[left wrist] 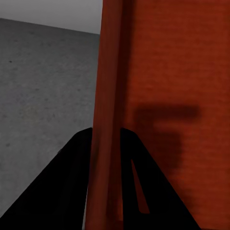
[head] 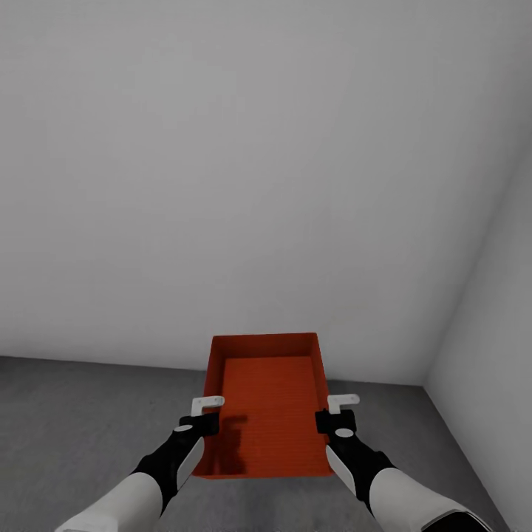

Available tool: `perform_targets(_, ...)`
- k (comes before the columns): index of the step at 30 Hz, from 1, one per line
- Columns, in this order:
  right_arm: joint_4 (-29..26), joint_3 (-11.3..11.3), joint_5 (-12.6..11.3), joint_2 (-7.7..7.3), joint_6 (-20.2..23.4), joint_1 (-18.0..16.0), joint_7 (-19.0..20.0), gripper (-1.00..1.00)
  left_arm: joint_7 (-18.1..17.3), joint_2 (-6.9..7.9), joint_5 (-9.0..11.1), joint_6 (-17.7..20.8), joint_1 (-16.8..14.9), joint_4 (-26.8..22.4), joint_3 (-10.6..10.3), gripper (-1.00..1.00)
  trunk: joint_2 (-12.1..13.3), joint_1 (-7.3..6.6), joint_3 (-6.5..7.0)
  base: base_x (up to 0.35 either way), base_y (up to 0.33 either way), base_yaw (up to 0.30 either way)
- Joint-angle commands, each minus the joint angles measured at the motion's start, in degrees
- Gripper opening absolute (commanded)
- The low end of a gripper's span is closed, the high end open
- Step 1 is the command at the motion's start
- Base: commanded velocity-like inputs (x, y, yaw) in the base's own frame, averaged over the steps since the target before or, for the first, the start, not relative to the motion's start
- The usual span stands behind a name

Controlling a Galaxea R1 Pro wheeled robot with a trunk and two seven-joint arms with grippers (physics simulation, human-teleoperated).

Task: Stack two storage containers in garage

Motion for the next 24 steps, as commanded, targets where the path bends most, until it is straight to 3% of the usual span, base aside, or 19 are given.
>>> perform_targets(1, -1.3, -1.4, 0.2, -0.03, -0.3, -0.1, 0.0, -1.00, 0.9, 0.13, 0.0, 0.4, 0.0, 0.0, 0.3, -1.00, -0.1, 0.01, -0.18, 0.000, 0.000, 0.000)
perform_targets(8, -1.3, -1.4, 0.2, -0.03, -0.3, -0.1, 0.0, -1.00, 0.9, -0.03, 0.1, 0.5, 0.0, -0.2, 0.3, -1.00, -0.1, 0.01, -0.83, 0.000, 0.000, 0.000)
perform_targets(24, -1.3, -1.4, 0.2, -0.05, -0.3, -0.1, 0.0, -1.00, 0.9, -0.05, 0.1, 0.6, 0.0, -0.1, 0.3, -1.00, -6.5, 3.52, -5.18, 0.000, 0.000, 0.000)
